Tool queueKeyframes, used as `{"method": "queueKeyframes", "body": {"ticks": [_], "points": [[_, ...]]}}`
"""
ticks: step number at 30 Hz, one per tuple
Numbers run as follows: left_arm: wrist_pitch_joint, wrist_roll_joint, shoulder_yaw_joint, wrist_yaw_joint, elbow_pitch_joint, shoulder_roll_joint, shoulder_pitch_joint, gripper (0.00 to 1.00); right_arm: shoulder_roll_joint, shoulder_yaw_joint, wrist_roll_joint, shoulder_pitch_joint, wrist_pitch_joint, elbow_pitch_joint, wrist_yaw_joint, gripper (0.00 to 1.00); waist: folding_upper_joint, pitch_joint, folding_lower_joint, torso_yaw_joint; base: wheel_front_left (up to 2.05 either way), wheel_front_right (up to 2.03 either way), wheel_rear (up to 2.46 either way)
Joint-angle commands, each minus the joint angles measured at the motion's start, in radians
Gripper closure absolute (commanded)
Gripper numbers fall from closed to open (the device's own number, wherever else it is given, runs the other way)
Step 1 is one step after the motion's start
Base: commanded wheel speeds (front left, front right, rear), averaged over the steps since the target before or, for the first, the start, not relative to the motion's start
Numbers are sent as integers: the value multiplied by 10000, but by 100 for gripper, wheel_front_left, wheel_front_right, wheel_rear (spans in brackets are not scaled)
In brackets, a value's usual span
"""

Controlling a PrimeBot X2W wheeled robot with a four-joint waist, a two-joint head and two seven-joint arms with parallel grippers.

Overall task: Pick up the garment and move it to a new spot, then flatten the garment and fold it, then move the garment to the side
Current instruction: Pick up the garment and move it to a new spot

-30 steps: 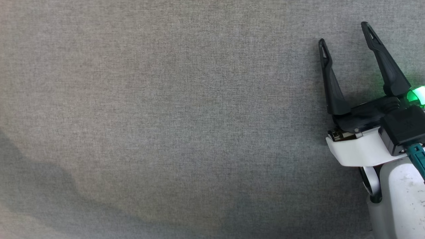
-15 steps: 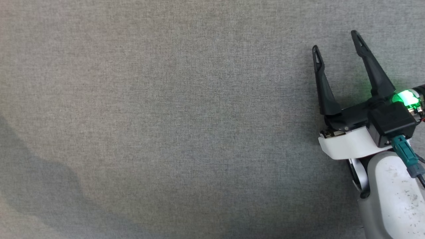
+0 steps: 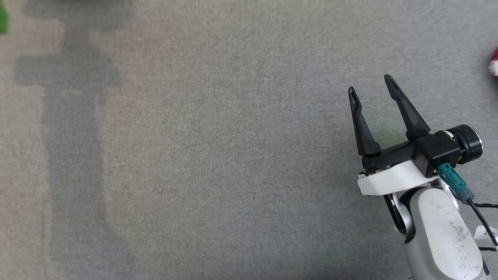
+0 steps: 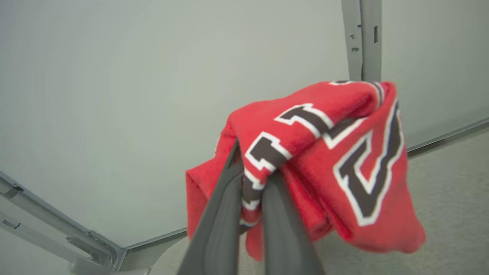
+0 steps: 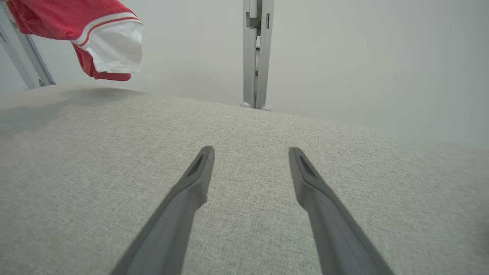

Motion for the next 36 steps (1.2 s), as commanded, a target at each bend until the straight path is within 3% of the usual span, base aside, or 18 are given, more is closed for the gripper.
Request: {"method": "queueKeyframes", "body": {"ticks": [1, 12, 19, 27, 28, 29, 31, 36], "points": [[24, -252, -239, 9, -399, -180, 371, 100, -22, -42, 200, 182, -107, 113, -16, 0, 0, -1405, -1, -752, 0, 0, 0], [12, -1064, -1694, 184, -2695, -1700, 3435, 100, -17, -651, 989, 951, -313, 692, -16, 0, 0, -2608, -1, -1578, 0, 0, 0], [-322, -1650, -1987, 322, -2005, -2573, 5147, 100, -18, -772, 1105, 1145, -325, 734, -16, 0, 0, -2506, -1, -1931, 0, 0, 0], [-722, -1520, -2323, 491, -653, -3296, 6043, 100, -18, -631, 1365, 1049, -328, 871, -16, 0, 0, -2368, -1, -2000, 0, 0, 0], [-759, -1494, -2320, 500, -546, -3358, 6082, 95, -19, -631, 1386, 1033, -328, 890, -16, 0, 0, -2373, -1, -1978, 0, 0, 0], [-816, -1534, -2272, 497, -460, -3474, 6170, 55, -17, -615, 1391, 1017, -328, 934, -16, 0, 0, -2396, -1, -1943, 0, 0, 0], [-861, -1581, -2189, 462, -396, -3640, 6323, 0, -19, -611, 1371, 1007, -328, 1007, -16, 0, 0, -2475, -1, -1869, 0, 0, 0], [-903, -1410, -1598, 519, -973, -3813, 6643, 0, -19, -611, 1282, 1048, -327, 1225, -16, 0, 0, -2796, -1, -1633, 0, 0, 0]]}}
